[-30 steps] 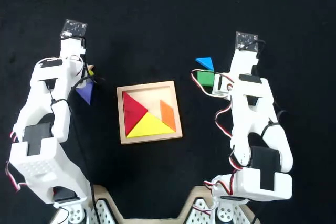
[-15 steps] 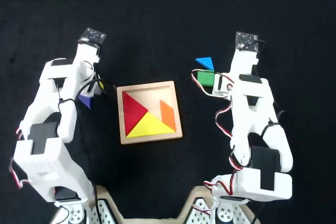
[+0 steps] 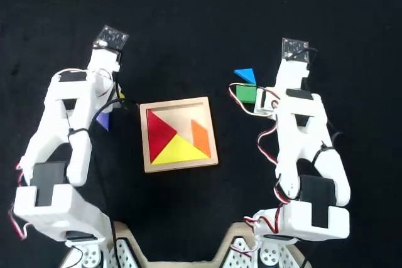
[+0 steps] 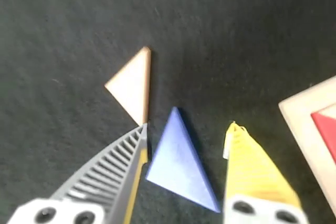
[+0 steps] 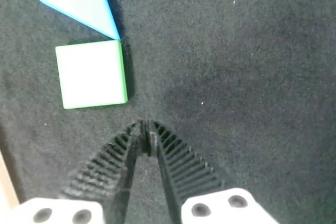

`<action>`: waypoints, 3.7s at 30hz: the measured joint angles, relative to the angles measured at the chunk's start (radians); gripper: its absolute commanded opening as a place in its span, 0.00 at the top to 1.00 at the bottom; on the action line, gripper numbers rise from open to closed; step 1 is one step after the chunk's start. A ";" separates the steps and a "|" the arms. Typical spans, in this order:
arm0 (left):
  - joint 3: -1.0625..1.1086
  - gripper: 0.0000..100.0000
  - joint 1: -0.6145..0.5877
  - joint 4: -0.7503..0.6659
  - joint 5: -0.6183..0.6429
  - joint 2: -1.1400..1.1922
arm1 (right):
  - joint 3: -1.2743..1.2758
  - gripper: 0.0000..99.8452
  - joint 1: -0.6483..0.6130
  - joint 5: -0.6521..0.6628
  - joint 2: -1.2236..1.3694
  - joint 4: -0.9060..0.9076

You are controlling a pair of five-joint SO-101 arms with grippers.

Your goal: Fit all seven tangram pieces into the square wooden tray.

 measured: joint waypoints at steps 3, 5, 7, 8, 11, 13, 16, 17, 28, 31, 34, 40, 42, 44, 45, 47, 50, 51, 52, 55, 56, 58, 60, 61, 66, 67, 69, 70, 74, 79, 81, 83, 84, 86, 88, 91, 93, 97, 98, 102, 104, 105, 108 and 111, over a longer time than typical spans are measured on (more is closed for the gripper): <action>-0.015 0.76 0.000 0.000 0.000 0.052 | 0.000 0.99 0.000 0.000 0.000 0.000; -0.038 0.76 0.000 0.000 0.000 0.091 | 0.000 0.99 0.000 0.000 0.000 0.000; -0.066 0.76 0.000 0.000 0.000 0.129 | 0.000 0.99 0.000 0.000 0.000 0.000; -0.081 0.76 0.002 0.000 0.005 0.147 | 0.000 0.99 0.000 0.000 0.000 0.000; -0.109 0.76 0.018 0.000 0.026 0.180 | 0.000 0.99 0.000 0.000 0.000 0.000; -0.121 0.76 0.041 0.015 0.028 0.187 | 0.000 0.99 0.000 0.000 0.000 0.000; -0.137 0.76 0.091 0.094 0.032 0.187 | 0.000 0.99 0.000 0.000 0.000 0.000; -0.138 0.76 0.106 0.123 0.032 0.187 | 0.000 0.99 0.000 0.000 0.000 0.000; -0.071 0.77 0.137 0.371 -0.118 0.120 | 0.000 0.99 0.000 0.000 0.000 0.000; 0.020 0.77 0.115 0.402 -0.180 0.035 | 0.000 0.99 0.000 0.000 0.000 0.000; 0.132 0.77 0.064 0.431 -0.258 -0.086 | 0.000 0.99 0.000 0.000 0.000 0.000; 0.293 0.76 -0.043 0.505 -0.339 -0.445 | 0.000 0.99 0.000 0.000 0.000 0.000; 0.311 0.76 -0.066 0.522 -0.339 -0.594 | 0.000 0.99 0.000 0.000 0.000 0.000; 0.339 0.76 -0.089 0.525 -0.298 -0.750 | 0.000 0.99 0.000 0.020 0.000 0.000; 0.358 0.76 -0.101 0.525 -0.267 -0.825 | 0.000 0.99 -0.002 0.041 0.000 0.011; 0.397 0.77 -0.130 0.525 -0.183 -0.974 | -0.035 0.99 -0.031 0.083 -0.008 0.058; 0.493 0.77 -0.218 0.474 -0.035 -1.158 | -0.107 0.99 -0.120 0.143 -0.069 0.169; 0.525 0.77 -0.258 0.454 0.015 -1.206 | -0.133 0.99 -0.166 0.163 -0.089 0.209; 0.559 0.77 -0.295 0.439 0.060 -1.241 | -0.161 0.99 -0.218 0.183 -0.106 0.250; 0.637 0.77 -0.414 0.417 0.183 -1.284 | -0.261 0.95 -0.408 0.226 -0.123 0.385; 0.657 0.77 -0.453 0.417 0.218 -1.287 | -0.299 0.92 -0.479 0.230 -0.123 0.431; 0.701 0.77 -0.534 0.408 0.282 -1.289 | -0.387 0.87 -0.614 0.233 -0.101 0.511; 0.750 0.77 -0.609 0.408 0.334 -1.290 | -0.479 0.82 -0.729 0.233 -0.040 0.571; 0.775 0.77 -0.644 0.407 0.353 -1.292 | -0.525 0.81 -0.776 0.233 -0.005 0.594; 0.893 0.77 -0.815 0.298 0.371 -1.293 | -0.758 0.78 -0.942 0.233 0.206 0.660; 0.916 0.77 -0.841 0.275 0.358 -1.293 | -0.812 0.78 -0.973 0.233 0.250 0.669; 0.964 0.77 -0.885 0.250 0.316 -1.293 | -0.904 0.78 -1.014 0.227 0.331 0.686; 0.990 0.77 -0.910 0.244 0.299 -1.293 | -0.953 0.78 -1.028 0.210 0.374 0.690; 1.042 0.77 -1.010 0.239 0.238 -1.293 | -1.129 0.78 -1.065 0.175 0.537 0.723; 1.062 0.77 -1.111 0.238 0.198 -1.293 | -1.370 0.68 -1.112 0.166 0.729 0.792; 1.062 0.77 -1.119 0.238 0.196 -1.293 | -1.452 0.67 -1.115 0.164 0.807 0.824; 1.065 0.77 -1.119 0.238 0.196 -1.293 | -1.534 0.67 -1.112 0.164 0.890 0.858; 1.065 0.77 -1.119 0.238 0.196 -1.293 | -1.574 0.67 -1.112 0.164 0.930 0.873; 1.065 0.77 -1.119 0.238 0.196 -1.293 | -1.662 0.67 -1.114 0.164 1.002 0.899; 1.076 0.77 -1.112 0.238 0.196 -1.293 | -1.757 0.67 -1.115 0.164 1.063 0.922; 1.077 0.77 -1.089 0.238 0.195 -1.293 | -1.878 0.67 -1.114 0.164 1.154 0.931; 1.077 0.77 -1.082 0.238 0.195 -1.293 | -1.935 0.67 -1.114 0.164 1.209 0.931; 1.077 0.77 -1.082 0.238 0.195 -1.293 | -2.047 0.67 -1.122 0.164 1.286 0.933; 1.077 0.77 -1.082 0.238 0.195 -1.293 | -2.068 0.67 -1.132 0.164 1.298 0.937; 1.077 0.77 -1.076 0.238 0.195 -1.293 | -2.110 0.67 -1.163 0.230 1.335 0.941; 1.077 0.77 -1.076 0.238 0.195 -1.293 | -2.113 0.67 -1.163 0.272 1.350 0.934; 1.077 0.77 -1.076 0.238 0.195 -1.293 | -2.113 0.67 -1.162 0.288 1.352 0.930; 1.077 0.77 -1.076 0.238 0.195 -1.293 | -2.113 0.67 -1.163 0.313 1.356 0.925; 1.077 0.77 -1.076 0.238 0.195 -1.293 | -2.113 0.67 -1.163 0.348 1.356 0.922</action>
